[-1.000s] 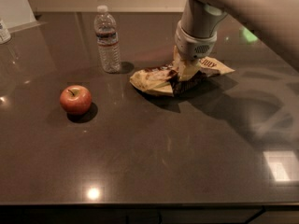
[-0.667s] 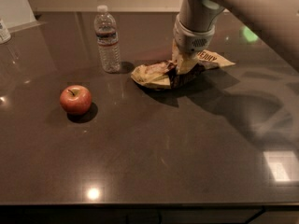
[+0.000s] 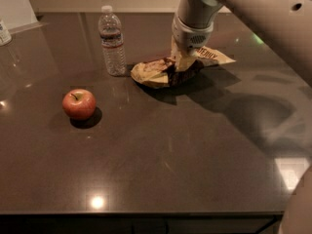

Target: Move brown chip bag near water bottle

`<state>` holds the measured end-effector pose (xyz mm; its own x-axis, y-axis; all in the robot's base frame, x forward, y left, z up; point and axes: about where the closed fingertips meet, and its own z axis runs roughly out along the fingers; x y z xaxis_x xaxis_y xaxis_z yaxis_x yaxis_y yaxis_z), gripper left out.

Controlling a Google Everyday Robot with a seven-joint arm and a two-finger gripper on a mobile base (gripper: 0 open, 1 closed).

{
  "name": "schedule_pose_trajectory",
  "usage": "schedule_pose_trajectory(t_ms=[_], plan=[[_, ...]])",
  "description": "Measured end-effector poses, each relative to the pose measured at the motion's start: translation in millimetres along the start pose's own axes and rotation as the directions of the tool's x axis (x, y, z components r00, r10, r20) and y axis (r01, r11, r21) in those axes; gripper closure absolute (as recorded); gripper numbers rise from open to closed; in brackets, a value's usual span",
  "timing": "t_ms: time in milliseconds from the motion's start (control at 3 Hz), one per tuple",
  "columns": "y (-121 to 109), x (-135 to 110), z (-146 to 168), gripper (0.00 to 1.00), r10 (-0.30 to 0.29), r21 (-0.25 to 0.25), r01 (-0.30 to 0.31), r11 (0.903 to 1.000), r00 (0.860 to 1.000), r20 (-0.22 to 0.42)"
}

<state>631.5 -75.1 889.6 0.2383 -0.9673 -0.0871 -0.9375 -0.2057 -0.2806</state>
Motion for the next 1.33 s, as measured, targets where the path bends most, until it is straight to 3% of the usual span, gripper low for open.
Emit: schedule_pose_trajectory(t_ms=[333,1333], plan=[[-6,-5,6,0.84,-0.006,0.006,0.006,1.0000,1.000,0.005],[-13,-9,17,0.13,0.012,0.013,-0.012,0.9998,1.000,0.015]])
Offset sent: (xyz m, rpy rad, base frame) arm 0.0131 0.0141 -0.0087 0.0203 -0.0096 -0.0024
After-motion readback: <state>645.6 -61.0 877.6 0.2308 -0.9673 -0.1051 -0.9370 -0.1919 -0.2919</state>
